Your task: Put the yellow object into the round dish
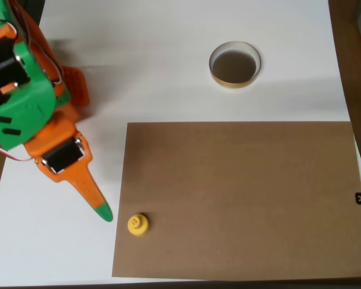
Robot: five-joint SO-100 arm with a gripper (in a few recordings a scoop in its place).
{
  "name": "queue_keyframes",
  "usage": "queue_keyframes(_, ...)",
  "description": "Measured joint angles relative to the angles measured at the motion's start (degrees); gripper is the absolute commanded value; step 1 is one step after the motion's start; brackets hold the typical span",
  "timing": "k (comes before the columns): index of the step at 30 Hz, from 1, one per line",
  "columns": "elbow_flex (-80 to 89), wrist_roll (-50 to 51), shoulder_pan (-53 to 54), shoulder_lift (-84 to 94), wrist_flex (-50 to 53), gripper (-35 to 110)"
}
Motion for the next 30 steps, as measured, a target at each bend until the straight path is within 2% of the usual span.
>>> queue_keyframes(17,-26.0,3.7,-4.7,-38.1,9.7,30)
queue_keyframes(30,-30.9,4.7,-6.2,-50.5,7.6,28)
